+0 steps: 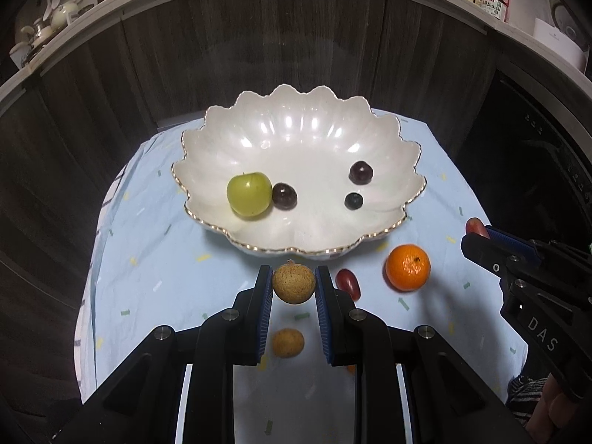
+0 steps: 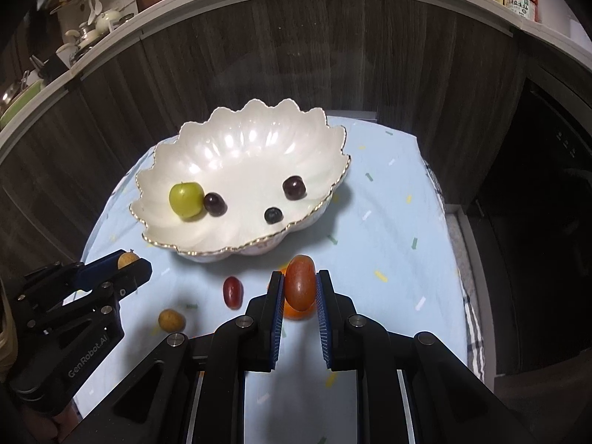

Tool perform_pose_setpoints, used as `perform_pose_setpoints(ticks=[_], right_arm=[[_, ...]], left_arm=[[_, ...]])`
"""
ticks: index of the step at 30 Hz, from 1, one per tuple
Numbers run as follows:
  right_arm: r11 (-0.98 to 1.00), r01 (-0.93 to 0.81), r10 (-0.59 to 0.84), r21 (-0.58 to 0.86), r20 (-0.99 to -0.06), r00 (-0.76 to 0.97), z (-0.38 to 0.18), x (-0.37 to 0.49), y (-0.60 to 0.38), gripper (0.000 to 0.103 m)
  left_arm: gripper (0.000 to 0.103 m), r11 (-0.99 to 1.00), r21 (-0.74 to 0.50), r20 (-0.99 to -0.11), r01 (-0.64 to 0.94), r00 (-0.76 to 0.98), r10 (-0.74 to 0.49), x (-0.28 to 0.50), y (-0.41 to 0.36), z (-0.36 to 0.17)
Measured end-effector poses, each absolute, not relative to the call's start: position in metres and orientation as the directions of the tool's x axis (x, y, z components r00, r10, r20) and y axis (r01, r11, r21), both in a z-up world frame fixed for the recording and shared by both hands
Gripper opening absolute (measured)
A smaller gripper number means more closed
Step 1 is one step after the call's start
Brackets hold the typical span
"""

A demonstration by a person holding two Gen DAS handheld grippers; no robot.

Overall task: Organize fruits
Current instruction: 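Lift and carry the longan with the left tool while the right tool carries the date to the bowl, then open the left gripper over the bowl while the right gripper releases the date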

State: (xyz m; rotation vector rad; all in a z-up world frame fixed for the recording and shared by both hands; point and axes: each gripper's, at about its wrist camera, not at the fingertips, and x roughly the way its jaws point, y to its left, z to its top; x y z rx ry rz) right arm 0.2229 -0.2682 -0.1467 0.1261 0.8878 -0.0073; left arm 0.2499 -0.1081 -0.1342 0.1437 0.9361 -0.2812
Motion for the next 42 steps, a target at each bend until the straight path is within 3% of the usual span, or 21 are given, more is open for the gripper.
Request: perform_pose_setpoints(ticks=[42], right_arm=[[0.991,0.054,0.057,0.123,-0.747,0.663,-0.129,0.301,-0.270,0.018]], left_arm=[[0.023,0.959,0.012,-0.791,0.283,0.590,-0.164,0.326,-0.109,-0.118]])
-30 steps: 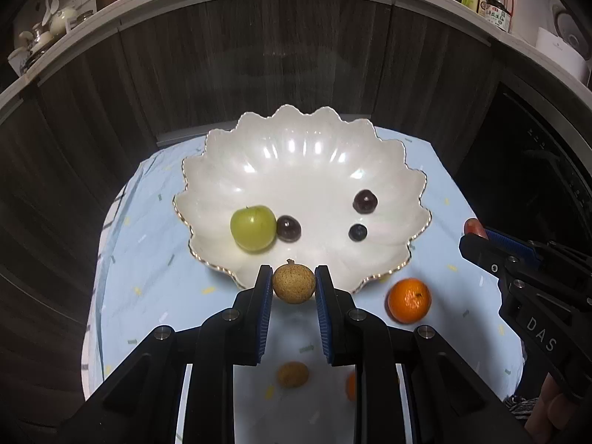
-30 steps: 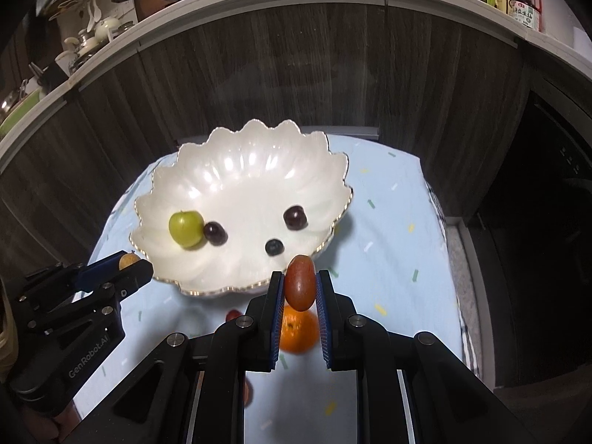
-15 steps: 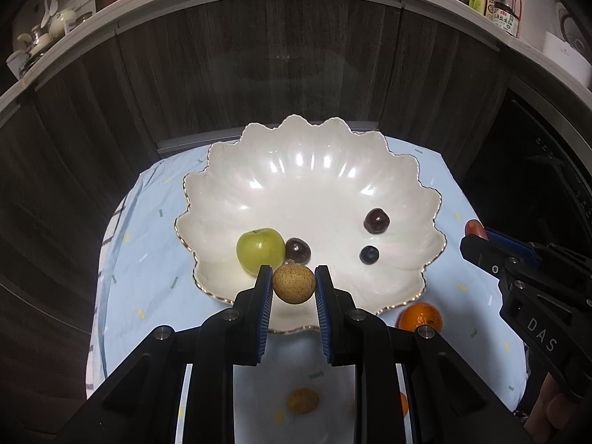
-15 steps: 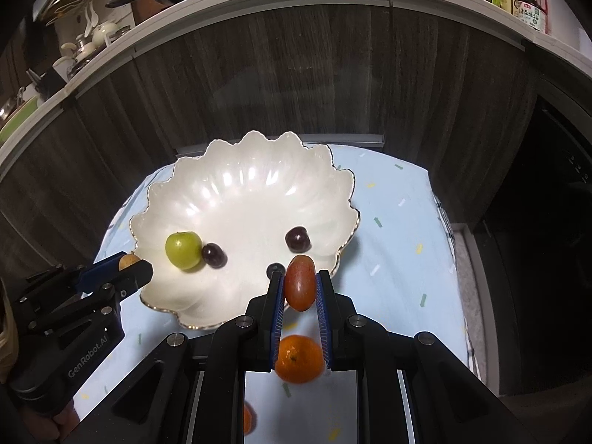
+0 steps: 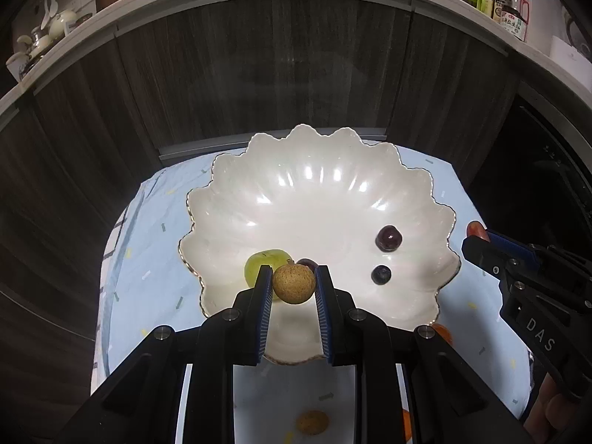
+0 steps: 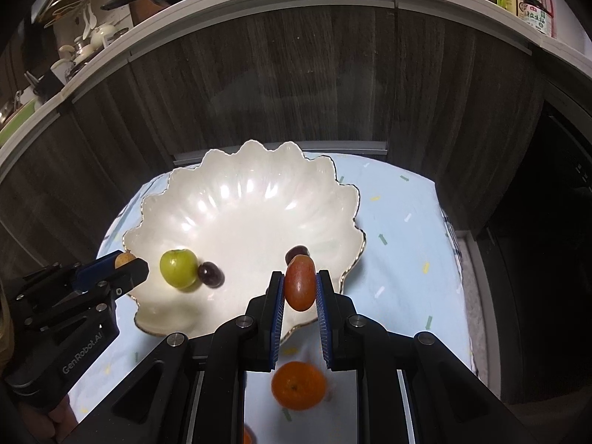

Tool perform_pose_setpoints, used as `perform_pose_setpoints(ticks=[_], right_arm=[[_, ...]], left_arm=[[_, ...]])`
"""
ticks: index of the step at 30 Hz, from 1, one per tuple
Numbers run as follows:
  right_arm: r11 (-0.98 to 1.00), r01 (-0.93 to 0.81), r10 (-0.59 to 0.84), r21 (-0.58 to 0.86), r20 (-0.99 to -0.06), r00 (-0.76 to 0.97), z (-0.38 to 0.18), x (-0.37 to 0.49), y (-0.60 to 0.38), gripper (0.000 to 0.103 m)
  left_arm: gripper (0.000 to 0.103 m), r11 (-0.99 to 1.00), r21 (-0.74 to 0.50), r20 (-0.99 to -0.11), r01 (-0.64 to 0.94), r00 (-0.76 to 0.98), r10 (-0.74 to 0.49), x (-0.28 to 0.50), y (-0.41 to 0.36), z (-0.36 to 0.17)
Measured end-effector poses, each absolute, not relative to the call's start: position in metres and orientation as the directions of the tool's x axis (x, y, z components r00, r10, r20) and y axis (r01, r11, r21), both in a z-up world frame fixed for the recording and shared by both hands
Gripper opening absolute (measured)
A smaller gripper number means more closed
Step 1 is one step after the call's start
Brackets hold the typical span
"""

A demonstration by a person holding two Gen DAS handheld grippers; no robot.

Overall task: Organize fruits
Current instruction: 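Open the left gripper over the bowl while the right gripper releases the date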

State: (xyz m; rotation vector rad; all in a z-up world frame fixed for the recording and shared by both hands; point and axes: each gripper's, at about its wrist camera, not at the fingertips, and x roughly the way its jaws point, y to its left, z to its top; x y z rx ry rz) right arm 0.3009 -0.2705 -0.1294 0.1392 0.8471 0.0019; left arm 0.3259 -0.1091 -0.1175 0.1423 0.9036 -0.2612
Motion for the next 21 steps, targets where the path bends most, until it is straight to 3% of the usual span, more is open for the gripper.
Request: perform_pose_setpoints(ticks=[21], right_arm=[[0.993,0.055,0.042,0.100,-0.766,0.642,-0.151,0.330,-0.273,0.018]], left_arm=[[0.024,0.960,0.020,-0.817,0.279,0.559,-0.146,0.355,-0.111,-0.144]])
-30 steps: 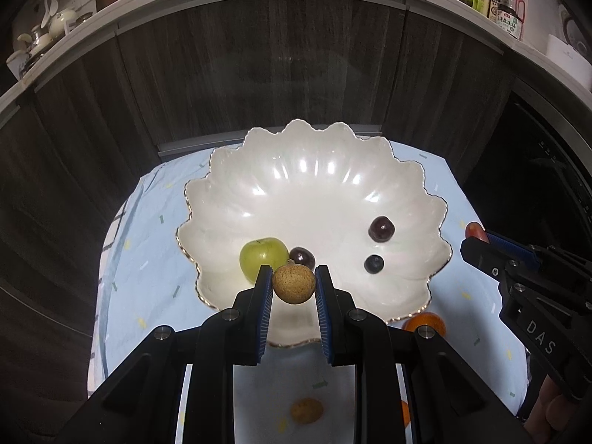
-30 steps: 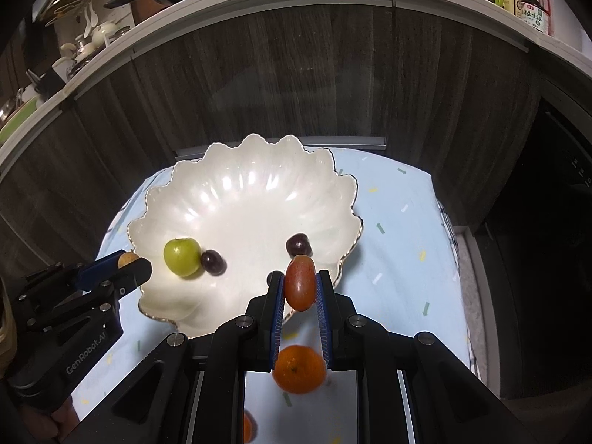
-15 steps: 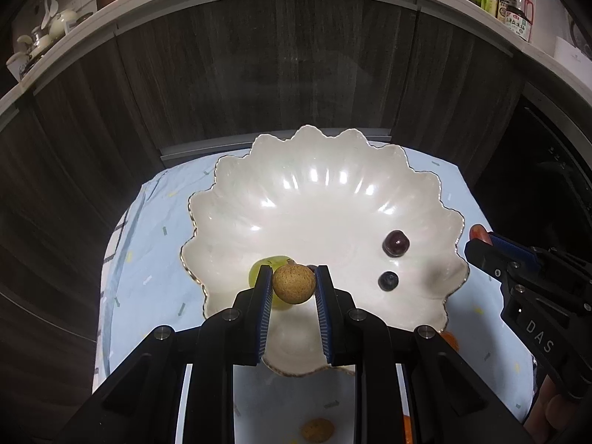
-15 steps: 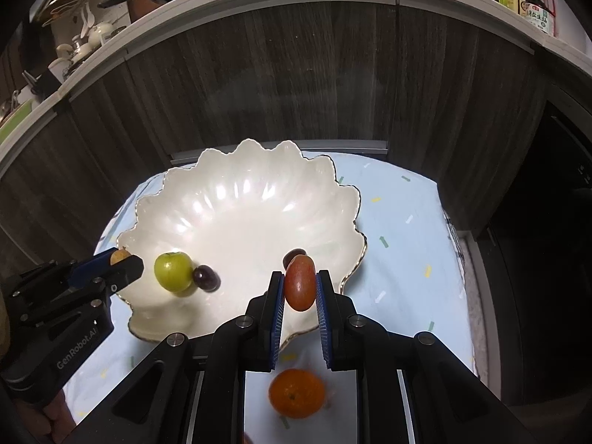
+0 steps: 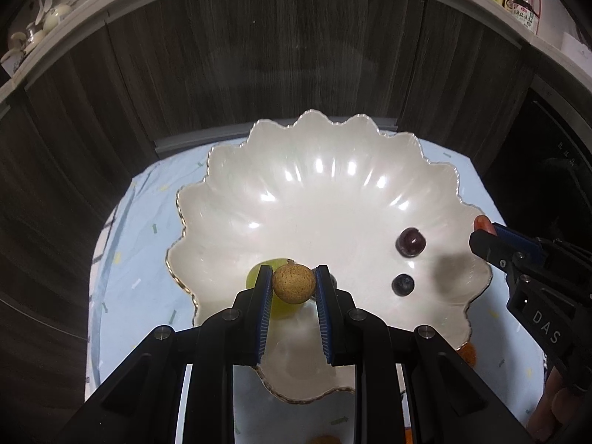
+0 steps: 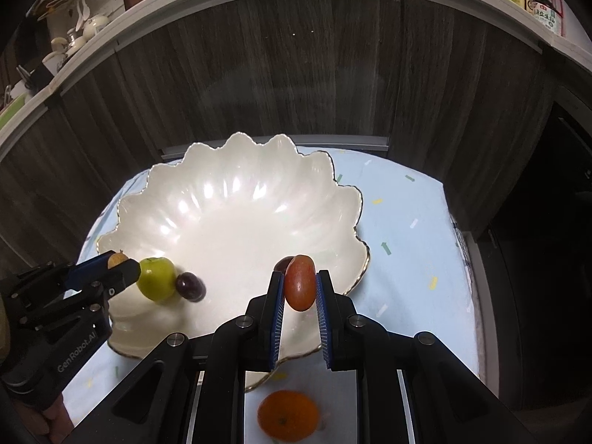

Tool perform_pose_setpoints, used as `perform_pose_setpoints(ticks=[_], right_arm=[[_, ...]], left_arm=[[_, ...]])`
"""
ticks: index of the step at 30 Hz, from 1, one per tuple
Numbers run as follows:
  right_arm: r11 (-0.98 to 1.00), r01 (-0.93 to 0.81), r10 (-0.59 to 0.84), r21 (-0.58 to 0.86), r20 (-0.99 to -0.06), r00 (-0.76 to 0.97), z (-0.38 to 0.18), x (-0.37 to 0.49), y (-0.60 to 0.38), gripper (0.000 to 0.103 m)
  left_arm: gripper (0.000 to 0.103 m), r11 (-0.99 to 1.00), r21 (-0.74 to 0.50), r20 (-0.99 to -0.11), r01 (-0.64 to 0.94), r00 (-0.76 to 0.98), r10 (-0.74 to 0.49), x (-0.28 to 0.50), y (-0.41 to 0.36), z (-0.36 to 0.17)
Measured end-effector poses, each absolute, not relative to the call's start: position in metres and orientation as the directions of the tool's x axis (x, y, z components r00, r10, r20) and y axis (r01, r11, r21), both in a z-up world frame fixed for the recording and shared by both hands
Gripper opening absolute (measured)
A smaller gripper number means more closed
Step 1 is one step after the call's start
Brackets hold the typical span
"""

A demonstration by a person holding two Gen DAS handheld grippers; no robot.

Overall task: Organize fruits
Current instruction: 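Open the left gripper over the bowl while the right gripper releases the date, then withdraw both open tools from the bowl toward the remaining fruits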

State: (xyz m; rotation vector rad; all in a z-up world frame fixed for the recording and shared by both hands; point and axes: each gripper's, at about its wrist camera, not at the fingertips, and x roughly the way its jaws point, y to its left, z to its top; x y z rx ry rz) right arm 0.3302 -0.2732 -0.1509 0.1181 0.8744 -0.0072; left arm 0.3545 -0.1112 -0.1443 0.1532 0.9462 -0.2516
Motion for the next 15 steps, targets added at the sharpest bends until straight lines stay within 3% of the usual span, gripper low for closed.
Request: perform_pose_setpoints(ticks=[6,10,12,15], right_arm=[[0.994,0.048,0.049,0.101,-0.779,0.625,-0.1593,0.3341,-0.2708,0.018],[0.994,0.041,0.052,0.099,-0.778,0.626,-0.1596,0.3329,-0.2692,0.019],[0.995,0.041,0.048,0.095,-0.775,0.630,-0.1586,0.3317,-0.2689,0.024],[0.995,0.044,0.040,0.089,-0.770,0.637,-0.1574,0.3300,-0.2684,0.037]], left_arm=[[0.024,0.963,0.018,-0.826,0.267,0.547,-0.136,0.3557,-0.1096,-0.1521],[0.031,0.964,0.020,-0.823,0.267,0.552,-0.136,0.3544,-0.1084,-0.1518],[0.034,0.963,0.018,-0.823,0.268,0.551,-0.138,0.3538,-0.1079,-0.1517],[0.049,0.966,0.019,-0.817,0.258,0.561,-0.134,0.3521,-0.1063,-0.1497]])
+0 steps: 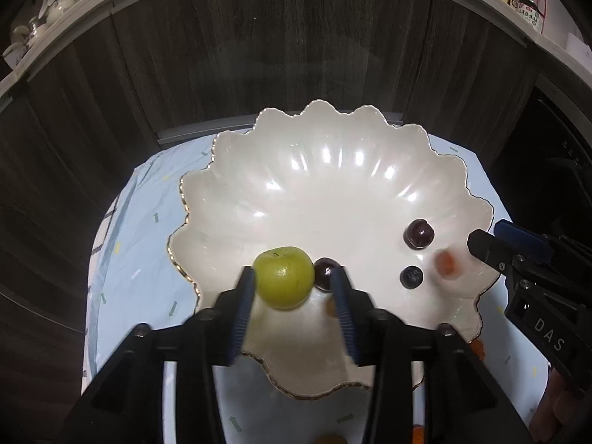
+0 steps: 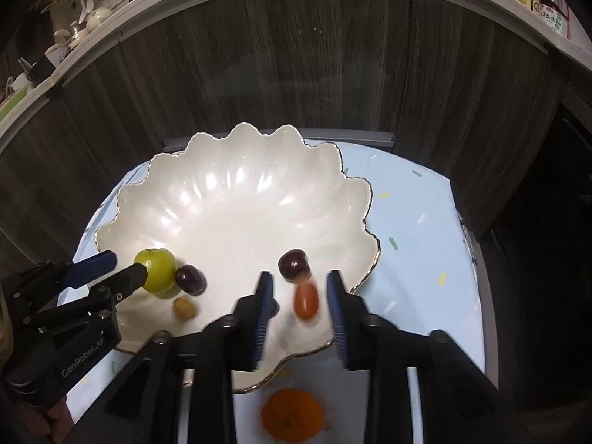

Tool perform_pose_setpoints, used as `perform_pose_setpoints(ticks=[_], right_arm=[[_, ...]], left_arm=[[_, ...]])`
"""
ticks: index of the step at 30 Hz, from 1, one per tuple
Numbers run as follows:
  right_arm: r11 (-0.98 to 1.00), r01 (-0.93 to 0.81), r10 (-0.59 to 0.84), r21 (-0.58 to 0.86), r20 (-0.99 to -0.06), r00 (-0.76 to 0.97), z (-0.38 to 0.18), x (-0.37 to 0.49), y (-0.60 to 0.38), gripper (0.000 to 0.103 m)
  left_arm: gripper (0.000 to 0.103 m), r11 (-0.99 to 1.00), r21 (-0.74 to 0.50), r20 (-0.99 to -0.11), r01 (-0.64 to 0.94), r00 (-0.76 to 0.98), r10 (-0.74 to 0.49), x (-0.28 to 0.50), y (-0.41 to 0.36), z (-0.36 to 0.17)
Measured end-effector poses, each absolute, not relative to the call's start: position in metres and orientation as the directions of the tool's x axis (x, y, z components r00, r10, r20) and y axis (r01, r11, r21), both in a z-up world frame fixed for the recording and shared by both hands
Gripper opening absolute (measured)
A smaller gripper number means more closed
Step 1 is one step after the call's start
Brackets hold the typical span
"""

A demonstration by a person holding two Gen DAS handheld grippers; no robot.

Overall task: Organize fruits
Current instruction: 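Withdraw both open tools from the bowl toward the remaining fruits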

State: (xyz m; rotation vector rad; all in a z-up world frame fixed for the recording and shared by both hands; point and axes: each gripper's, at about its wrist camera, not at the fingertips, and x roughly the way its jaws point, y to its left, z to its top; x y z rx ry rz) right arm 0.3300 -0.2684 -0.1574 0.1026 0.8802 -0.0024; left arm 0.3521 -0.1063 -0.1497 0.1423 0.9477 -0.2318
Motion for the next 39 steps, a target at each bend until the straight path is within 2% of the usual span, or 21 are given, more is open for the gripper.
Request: perform_pose_setpoints(ticks=[4,6,8,13,24,28,39], right_arm=[[0.995,0.053,0.031,0.086,-0.766,0.642,-0.156,0.328,-0.269,0.040],[0.995,0.056,0.030,0.087,-0.764,0.644,-0.155,0.327,-0.269,0.044],[0.995,0.058,0.026,0.083,-0.761,0.648,-0.154,0.325,-0.268,0.053],[0.995,0.073,0.002,0.067,-0.750,0.661,-0.147,0.320,-0.269,0.060],[0.994,0.099,-0.025,0.057,-0.736,0.677,-0.131,0.301,-0.271,0.061],[0.994,0.100,-0.029,0.054,-0.732,0.681,-0.127,0.293,-0.270,0.061],[0.993,0.108,-0.044,0.044,-0.718,0.695,-0.115,0.272,-0.269,0.063]], left_arm=[[0.052,0.966,0.025,-0.812,0.256,0.570,-0.130,0.351,-0.105,-0.147],[0.056,0.967,0.026,-0.809,0.253,0.574,-0.128,0.350,-0.105,-0.146],[0.060,0.968,0.030,-0.805,0.251,0.580,-0.125,0.349,-0.104,-0.144],[0.069,0.969,0.033,-0.796,0.244,0.593,-0.122,0.344,-0.102,-0.137],[0.074,0.969,0.032,-0.778,0.243,0.615,-0.129,0.327,-0.101,-0.118],[0.079,0.971,0.036,-0.772,0.238,0.624,-0.124,0.319,-0.100,-0.112],[0.079,0.970,0.036,-0.759,0.239,0.639,-0.129,0.301,-0.099,-0.098]])
